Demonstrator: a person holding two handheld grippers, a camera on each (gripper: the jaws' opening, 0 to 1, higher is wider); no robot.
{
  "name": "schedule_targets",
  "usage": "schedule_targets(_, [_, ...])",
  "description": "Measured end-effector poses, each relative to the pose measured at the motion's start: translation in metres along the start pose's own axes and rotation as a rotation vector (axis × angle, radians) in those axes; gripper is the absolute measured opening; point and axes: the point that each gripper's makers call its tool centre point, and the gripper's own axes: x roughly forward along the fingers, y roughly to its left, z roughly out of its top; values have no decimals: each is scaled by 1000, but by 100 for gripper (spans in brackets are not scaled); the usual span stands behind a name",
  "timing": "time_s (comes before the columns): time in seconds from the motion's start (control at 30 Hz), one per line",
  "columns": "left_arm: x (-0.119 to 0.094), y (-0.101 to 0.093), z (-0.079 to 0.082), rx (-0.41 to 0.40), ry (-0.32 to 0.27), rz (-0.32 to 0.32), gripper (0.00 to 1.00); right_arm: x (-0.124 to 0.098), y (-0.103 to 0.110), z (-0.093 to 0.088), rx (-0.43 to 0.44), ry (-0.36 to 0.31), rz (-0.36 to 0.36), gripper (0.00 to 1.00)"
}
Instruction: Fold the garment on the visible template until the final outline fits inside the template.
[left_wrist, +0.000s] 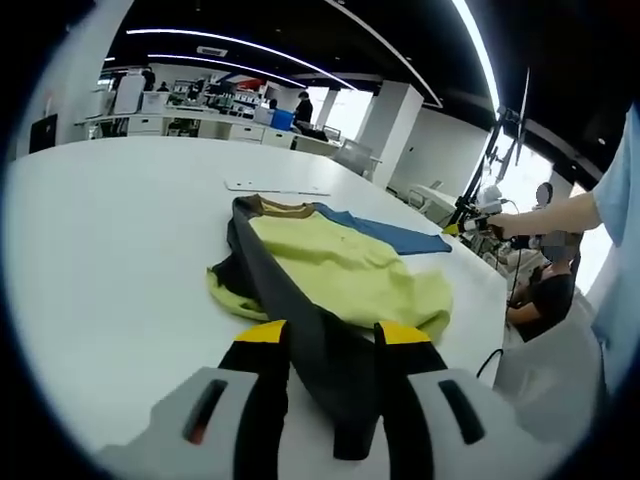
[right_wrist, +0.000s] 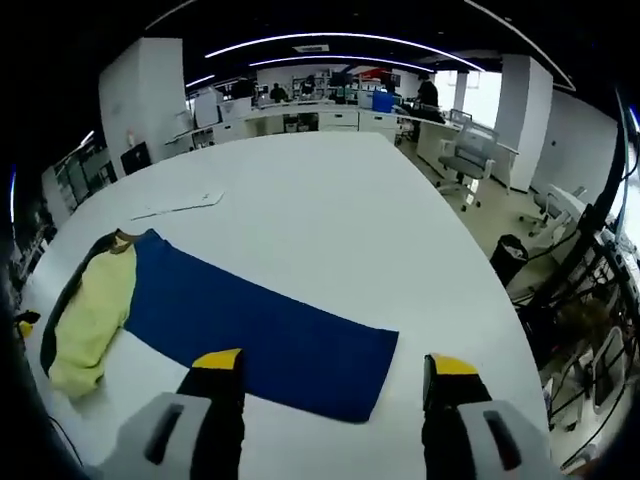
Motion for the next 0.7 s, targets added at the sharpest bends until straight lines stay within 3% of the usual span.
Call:
schedule_targets(0.3, [-7,-5,8,18,-15,-13,31,-10,16,4,-17,-22,63,100])
schedule_targets(0.7, [-16,-9,10,31,-23,-19,31,-28,40,10,-54,-42,117,100])
